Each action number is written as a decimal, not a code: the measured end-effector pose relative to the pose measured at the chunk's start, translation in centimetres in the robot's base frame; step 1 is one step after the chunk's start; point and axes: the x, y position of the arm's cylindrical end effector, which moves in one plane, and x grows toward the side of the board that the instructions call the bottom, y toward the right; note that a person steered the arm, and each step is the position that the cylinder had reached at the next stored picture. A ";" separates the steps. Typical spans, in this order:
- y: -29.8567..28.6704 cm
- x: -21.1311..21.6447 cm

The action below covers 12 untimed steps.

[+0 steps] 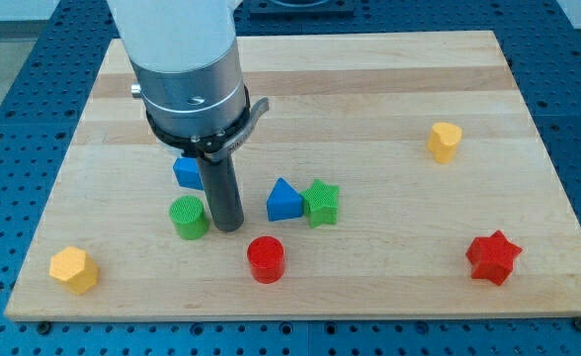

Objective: Place the green circle at the left center

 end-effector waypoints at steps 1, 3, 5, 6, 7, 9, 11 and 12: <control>0.0 1.1; -1.5 1.1; -5.8 0.4; -7.6 0.0; -9.1 -1.2; -9.8 -4.4; -10.2 -8.1; -10.9 -8.6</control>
